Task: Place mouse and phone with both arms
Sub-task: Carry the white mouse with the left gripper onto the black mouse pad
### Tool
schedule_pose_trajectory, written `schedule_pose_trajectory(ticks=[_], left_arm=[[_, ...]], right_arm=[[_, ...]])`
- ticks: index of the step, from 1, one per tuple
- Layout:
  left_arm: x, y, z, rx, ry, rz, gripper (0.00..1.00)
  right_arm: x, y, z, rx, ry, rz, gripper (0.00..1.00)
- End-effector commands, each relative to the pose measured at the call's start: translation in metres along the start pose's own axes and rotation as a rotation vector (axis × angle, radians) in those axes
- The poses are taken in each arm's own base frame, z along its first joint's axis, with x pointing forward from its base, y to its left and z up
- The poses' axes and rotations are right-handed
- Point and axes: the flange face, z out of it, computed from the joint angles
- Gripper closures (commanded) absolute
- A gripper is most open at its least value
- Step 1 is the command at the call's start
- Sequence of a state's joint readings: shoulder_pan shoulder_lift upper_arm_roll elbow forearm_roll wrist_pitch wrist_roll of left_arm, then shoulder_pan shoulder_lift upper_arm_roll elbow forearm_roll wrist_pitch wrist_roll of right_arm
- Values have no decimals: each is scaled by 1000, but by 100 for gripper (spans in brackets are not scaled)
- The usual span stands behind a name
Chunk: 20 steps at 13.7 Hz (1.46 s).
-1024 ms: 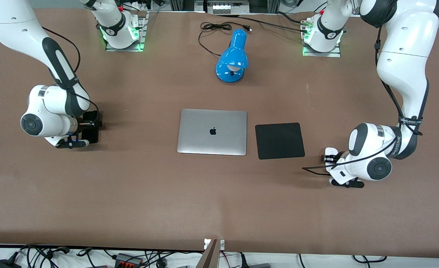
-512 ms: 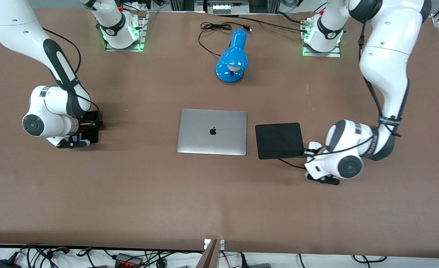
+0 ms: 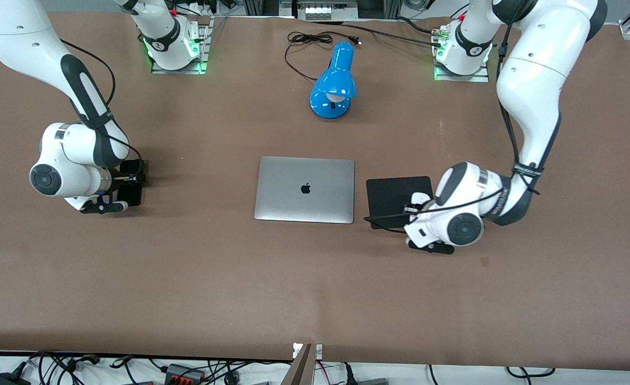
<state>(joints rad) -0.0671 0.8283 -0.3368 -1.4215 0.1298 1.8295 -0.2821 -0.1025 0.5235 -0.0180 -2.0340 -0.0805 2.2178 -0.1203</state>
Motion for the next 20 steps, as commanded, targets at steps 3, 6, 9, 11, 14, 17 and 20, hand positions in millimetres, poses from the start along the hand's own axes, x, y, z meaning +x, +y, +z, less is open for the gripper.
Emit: schedule_pose_trajectory(ticks=[3, 6, 9, 11, 14, 17, 20], left_arm=[[-10, 12, 14, 10, -30, -7, 44], [-10, 14, 20, 11, -37, -4, 41], [-11, 14, 25, 11, -48, -17, 3], [-12, 11, 13, 12, -40, -27, 0], [-21, -7, -40, 22, -19, -48, 0], [-35, -64, -115, 19, -47, -126, 0], [-76, -90, -193, 31, 29, -167, 0]], right_arm=[[1, 5, 3, 8, 1, 0, 75], [2, 0, -16, 6, -9, -12, 75], [3, -9, -39, 24, -12, -20, 76], [4, -40, -62, 28, 27, -46, 77], [11, -89, -80, 28, 60, -21, 77], [17, -141, -89, 17, 85, 47, 77], [21, -195, -91, 51, 91, 121, 77]])
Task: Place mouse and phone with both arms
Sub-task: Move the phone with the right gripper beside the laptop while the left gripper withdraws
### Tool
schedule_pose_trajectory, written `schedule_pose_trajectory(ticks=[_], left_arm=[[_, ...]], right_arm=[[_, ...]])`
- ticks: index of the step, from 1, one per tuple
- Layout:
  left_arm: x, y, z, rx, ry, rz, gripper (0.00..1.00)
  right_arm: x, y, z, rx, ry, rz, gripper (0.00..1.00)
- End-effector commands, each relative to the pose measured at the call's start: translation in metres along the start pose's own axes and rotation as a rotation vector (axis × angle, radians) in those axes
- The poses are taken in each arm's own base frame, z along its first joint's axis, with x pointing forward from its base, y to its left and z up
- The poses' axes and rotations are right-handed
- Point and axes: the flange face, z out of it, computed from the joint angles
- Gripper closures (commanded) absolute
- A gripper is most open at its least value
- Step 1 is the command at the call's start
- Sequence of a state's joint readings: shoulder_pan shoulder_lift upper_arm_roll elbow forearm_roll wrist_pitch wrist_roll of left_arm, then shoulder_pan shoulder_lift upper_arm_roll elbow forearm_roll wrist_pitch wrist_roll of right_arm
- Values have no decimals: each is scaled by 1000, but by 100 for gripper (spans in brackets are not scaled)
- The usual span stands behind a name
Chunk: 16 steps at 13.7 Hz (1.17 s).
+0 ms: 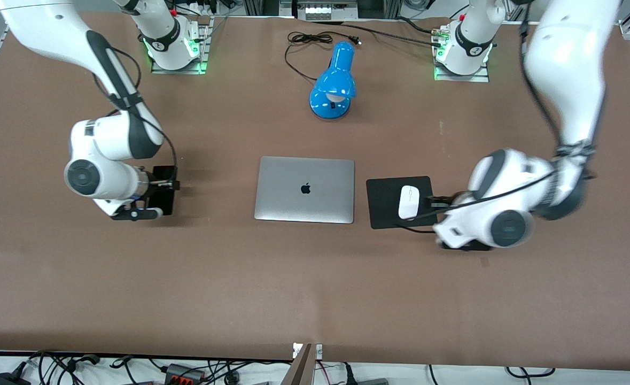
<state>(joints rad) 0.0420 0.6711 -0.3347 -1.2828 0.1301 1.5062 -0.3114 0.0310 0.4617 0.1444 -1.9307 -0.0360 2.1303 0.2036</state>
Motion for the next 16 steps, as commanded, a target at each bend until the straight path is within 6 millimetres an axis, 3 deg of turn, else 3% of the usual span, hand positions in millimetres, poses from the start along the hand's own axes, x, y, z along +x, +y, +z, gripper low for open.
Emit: schedule_pose_trajectory(ticks=[1, 4, 6, 7, 10, 14, 16], left_arm=[[-46, -14, -68, 6, 64, -24, 0], [-105, -28, -117, 40, 21, -39, 0], [-128, -34, -145, 46, 79, -55, 0], [-130, -36, -148, 42, 82, -62, 0], [-125, -74, -150, 4, 78, -113, 0], [-127, -71, -153, -37, 80, -102, 0], [-142, -72, -162, -55, 130, -111, 0]], right_arm=[[4, -49, -5, 48, 3, 75, 77], [-1, -99, 3, 45, 18, 163, 77], [-5, -128, 15, 49, 39, 229, 77], [-4, -131, 22, 50, 38, 257, 77], [-9, -148, 39, 38, 31, 243, 76], [-20, -170, 47, 14, 25, 153, 76], [-20, -171, 52, 12, 20, 131, 76]])
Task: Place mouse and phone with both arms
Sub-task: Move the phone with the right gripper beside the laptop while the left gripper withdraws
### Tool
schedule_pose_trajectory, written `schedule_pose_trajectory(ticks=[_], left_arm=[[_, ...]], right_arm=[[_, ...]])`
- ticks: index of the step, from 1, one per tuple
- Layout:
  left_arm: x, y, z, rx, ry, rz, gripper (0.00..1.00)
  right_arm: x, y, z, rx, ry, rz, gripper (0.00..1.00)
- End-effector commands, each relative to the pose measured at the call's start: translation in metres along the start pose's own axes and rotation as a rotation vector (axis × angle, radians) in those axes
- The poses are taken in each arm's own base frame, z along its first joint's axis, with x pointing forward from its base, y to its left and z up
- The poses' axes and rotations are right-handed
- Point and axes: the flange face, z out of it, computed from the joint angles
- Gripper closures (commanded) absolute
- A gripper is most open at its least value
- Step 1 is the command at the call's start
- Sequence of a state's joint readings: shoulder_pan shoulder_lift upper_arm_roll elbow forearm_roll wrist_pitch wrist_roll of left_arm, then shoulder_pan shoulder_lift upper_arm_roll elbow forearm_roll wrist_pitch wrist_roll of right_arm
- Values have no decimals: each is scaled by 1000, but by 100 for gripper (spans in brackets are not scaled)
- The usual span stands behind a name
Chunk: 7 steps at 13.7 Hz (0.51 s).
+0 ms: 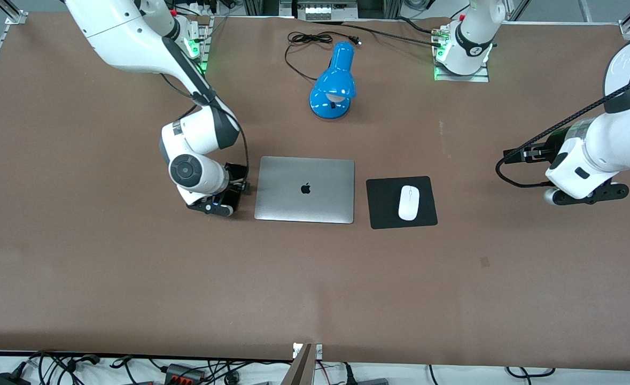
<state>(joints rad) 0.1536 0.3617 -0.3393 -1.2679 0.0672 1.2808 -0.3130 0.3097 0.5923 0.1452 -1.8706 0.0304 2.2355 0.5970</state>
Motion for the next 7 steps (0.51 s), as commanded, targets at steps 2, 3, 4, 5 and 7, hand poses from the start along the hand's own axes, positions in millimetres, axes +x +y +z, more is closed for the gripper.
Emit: schedule_pose_trajectory(ticks=[2, 3, 4, 5, 7], left_arm=[[-47, 10, 11, -8, 104, -5, 0], [-61, 12, 21, 6, 132, -7, 0], [-67, 12, 28, 13, 143, -8, 0], [-66, 7, 28, 11, 143, -13, 0], [-62, -7, 22, -39, 140, 7, 0]], right_arm=[[4, -2, 3, -2, -2, -101, 76], [5, -1, 4, -1, -2, -117, 76], [5, -1, 6, -2, -4, -118, 76], [5, -1, 8, -3, -7, -118, 76], [6, -2, 14, -2, -6, -118, 76]])
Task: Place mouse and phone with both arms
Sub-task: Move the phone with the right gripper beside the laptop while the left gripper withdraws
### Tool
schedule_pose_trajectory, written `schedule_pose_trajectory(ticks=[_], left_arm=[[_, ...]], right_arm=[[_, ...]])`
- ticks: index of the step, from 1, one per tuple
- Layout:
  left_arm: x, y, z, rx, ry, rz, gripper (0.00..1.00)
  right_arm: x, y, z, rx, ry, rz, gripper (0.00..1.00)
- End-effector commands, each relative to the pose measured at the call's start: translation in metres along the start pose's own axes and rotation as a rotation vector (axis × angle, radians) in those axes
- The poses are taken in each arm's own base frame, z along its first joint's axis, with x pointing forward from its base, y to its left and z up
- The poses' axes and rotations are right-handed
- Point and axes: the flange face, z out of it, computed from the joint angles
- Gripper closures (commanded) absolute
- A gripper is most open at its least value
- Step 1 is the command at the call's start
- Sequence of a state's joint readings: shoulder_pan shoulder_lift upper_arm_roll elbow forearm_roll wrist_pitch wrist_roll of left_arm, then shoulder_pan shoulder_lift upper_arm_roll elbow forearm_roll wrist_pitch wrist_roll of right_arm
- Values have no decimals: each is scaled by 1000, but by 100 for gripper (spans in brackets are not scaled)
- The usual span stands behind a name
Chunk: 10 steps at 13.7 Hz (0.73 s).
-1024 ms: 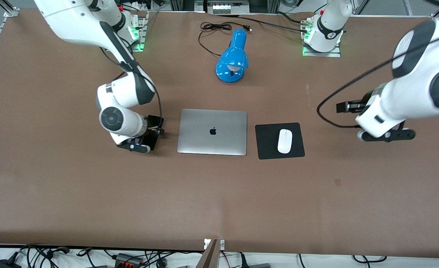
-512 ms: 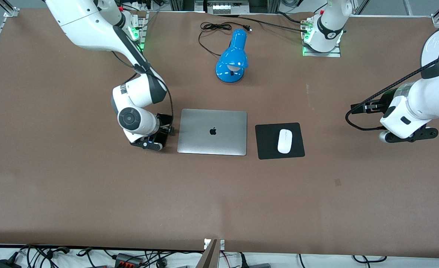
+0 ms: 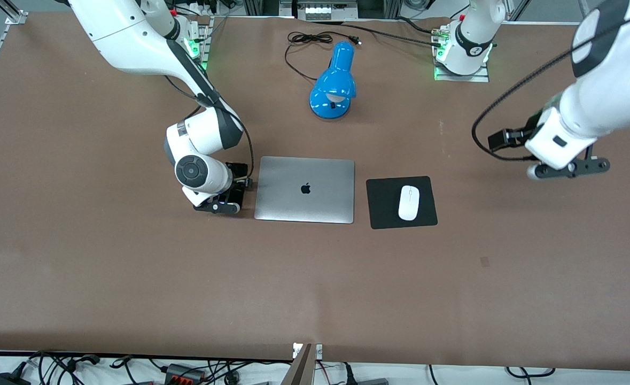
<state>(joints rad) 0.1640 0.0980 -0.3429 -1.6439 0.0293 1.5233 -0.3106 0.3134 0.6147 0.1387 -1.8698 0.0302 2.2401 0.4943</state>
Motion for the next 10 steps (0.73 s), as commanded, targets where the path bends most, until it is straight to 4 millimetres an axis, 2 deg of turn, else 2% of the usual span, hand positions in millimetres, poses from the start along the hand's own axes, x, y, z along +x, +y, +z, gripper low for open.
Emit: schedule_pose_trajectory(ticks=[1, 2, 3, 4, 5, 6, 7, 10], left_arm=[[-2, -27, -8, -78, 25, 23, 0], [4, -36, -12, -87, 34, 22, 0], [12, -46, -12, -97, 32, 5, 0], [18, -59, -12, -104, 35, -14, 0], [19, -61, -15, -107, 39, -17, 0], [20, -60, -13, -106, 36, -20, 0], [22, -59, -10, -107, 30, -16, 0], [26, -60, -21, -103, 51, -25, 0]], right_arm=[[4, -3, 3, 8, 9, -19, 75], [5, -4, 3, 10, 11, -18, 68], [5, -4, 3, 11, 10, -8, 38], [5, -5, 1, 14, 12, 6, 0], [7, -5, -10, 16, 30, -1, 0], [14, -2, -31, 26, 56, 0, 0], [19, 8, -50, 26, 57, 8, 0], [25, 19, -126, 21, 63, 16, 0]])
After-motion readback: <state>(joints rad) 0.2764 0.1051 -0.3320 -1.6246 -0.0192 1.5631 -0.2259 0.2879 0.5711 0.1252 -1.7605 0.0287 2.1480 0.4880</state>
